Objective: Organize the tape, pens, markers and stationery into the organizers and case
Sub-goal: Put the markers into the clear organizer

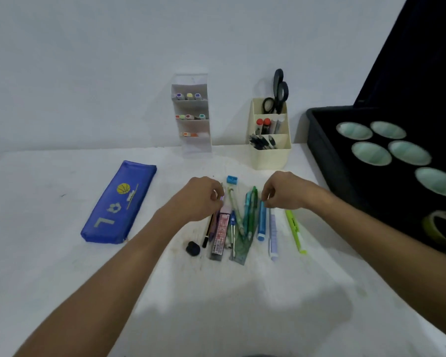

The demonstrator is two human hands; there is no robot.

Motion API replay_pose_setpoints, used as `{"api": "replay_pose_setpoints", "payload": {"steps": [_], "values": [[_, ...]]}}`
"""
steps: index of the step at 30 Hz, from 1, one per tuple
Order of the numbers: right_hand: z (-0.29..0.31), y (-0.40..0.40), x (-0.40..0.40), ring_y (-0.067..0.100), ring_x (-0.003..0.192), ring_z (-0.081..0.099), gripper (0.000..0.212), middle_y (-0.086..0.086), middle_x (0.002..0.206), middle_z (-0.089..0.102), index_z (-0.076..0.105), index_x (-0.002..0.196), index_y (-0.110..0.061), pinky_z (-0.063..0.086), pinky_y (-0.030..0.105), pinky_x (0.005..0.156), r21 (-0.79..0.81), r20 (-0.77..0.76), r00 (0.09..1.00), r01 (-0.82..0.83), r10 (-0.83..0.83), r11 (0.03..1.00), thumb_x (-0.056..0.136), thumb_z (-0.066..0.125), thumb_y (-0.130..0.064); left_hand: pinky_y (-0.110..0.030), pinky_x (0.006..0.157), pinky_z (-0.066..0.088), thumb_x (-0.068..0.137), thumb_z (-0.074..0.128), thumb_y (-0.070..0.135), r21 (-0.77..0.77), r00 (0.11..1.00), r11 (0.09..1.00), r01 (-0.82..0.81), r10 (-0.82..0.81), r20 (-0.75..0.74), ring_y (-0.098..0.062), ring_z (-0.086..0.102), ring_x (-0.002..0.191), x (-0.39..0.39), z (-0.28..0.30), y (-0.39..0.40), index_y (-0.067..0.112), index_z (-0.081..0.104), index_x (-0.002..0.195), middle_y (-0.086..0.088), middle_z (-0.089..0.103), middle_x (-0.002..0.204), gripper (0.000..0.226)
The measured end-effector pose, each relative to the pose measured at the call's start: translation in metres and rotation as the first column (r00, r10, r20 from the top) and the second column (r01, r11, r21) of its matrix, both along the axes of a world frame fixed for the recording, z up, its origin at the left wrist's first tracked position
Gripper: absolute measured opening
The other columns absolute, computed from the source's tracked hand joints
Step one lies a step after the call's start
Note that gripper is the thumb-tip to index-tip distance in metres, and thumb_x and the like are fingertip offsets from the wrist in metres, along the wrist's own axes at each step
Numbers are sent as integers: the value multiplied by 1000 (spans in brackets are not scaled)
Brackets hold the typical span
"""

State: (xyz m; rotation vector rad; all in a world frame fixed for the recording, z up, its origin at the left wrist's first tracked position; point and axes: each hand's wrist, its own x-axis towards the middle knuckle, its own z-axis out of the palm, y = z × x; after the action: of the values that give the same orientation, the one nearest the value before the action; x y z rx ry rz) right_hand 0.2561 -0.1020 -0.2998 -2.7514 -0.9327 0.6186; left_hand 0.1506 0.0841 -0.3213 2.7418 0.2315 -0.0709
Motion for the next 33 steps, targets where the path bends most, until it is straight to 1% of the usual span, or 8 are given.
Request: {"api": "replay_pose_setpoints", "payload": {"steps": [5,8,11,14,20,27,30,33], "values": [[0,-26,8,17,72,65,18,3,97,69,72,100,-16,49,23,58,-16,2,987,160,-160,987,82,70,-19,-22,80,44,89,62,26,1,1000,1000,-9,9,-5,-13,55,87,18,-5,-15,16,66,113,-3,66,108,27],[-1,-39,8,16,57,62,19,5,82,69,71,98,-13,53,25,57,-43,-17,973,229,-230,972,81,70,-22,-21,78,43,88,63,25,-5,1000,1000,16,-16,-16,-13,55,85,29,-7,-24,14,67,112,-3,66,106,26],[-5,-44,6,19,60,65,26,8,82,70,67,100,-8,57,30,65,-70,-14,960,279,-280,958,80,71,-25,-25,79,48,87,65,27,-35,999,999,20,-21,-33,-15,57,84,40,-8,-32,14,66,111,-6,67,105,28],[-10,-41,4,20,60,65,32,11,86,68,59,101,-7,56,29,62,-79,-26,952,303,-306,950,81,72,-28,-29,83,49,87,65,27,-40,999,999,25,-27,-37,-20,61,92,50,-6,-40,11,66,111,-8,64,108,28],[-21,-30,1,16,54,61,26,7,78,63,52,78,-13,47,21,45,-85,-57,942,327,-332,941,82,73,-28,-29,70,51,83,70,33,-5,983,991,137,-137,-119,-21,64,81,58,-7,-72,9,71,89,-7,70,91,25],[-13,-41,12,17,50,62,15,10,69,69,61,95,-4,53,24,51,-80,-154,914,368,-376,927,84,64,-15,-34,73,51,81,64,52,90,987,987,136,-127,-104,-22,59,84,64,-22,-96,12,60,96,-3,61,91,43],[-12,-45,16,19,51,62,20,11,70,69,60,96,-3,57,26,57,-49,-177,905,384,-387,922,85,61,-19,-32,68,49,80,65,46,76,987,991,112,-101,-128,-22,56,78,66,-23,-102,15,51,79,0,53,77,34],[-10,-47,18,21,52,63,22,12,70,69,60,95,-2,58,30,63,-4,-187,900,401,-395,916,85,59,-22,-35,66,49,77,69,34,-33,982,997,77,-81,-169,-24,60,80,67,-20,-109,13,51,72,-2,55,74,28]]}}
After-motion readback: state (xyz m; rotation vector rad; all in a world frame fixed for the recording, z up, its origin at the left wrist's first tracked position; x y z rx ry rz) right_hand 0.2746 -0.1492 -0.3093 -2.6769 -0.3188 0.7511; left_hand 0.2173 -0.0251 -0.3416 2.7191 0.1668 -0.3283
